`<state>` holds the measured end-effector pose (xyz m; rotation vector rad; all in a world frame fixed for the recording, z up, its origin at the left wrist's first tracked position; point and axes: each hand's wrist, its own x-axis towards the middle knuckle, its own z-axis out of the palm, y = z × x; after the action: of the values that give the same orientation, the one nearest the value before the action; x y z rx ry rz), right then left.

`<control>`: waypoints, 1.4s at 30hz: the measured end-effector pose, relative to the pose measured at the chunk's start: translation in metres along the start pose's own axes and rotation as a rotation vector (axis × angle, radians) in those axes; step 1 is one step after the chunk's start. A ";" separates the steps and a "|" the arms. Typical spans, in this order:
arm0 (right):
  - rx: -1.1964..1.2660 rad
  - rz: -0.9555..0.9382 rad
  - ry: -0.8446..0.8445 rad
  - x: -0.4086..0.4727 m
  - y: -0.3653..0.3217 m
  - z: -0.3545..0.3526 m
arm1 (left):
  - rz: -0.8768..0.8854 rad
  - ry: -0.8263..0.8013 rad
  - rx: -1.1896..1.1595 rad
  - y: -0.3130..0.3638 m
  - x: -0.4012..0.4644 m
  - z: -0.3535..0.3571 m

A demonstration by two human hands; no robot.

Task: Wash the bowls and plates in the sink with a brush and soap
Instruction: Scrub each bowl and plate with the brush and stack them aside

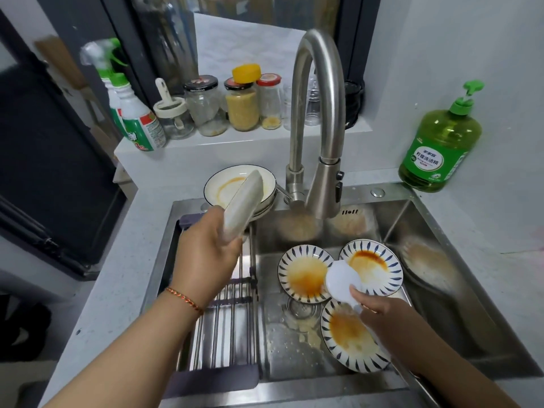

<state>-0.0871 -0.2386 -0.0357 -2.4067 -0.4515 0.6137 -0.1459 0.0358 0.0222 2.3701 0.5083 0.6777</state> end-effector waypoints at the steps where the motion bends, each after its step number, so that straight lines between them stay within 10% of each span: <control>1: 0.000 0.000 -0.007 0.000 0.001 0.001 | 0.040 -0.005 0.081 -0.004 0.009 0.000; 17: 0.073 0.117 -0.040 0.014 0.000 0.005 | 0.258 -0.326 0.865 -0.052 0.099 0.064; 33: 0.099 0.216 -0.044 0.023 0.030 0.002 | 0.193 -0.445 0.651 -0.083 0.109 0.115; 40: 0.174 0.329 0.004 0.020 0.053 -0.009 | 0.190 0.083 0.321 -0.072 0.045 0.142; 42: 0.177 0.346 0.013 0.021 0.061 -0.012 | 0.208 -0.062 0.224 -0.061 0.002 0.162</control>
<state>-0.0534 -0.2810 -0.0720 -2.3319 0.0298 0.7509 -0.0623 0.0089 -0.1269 2.6724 0.3273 0.6660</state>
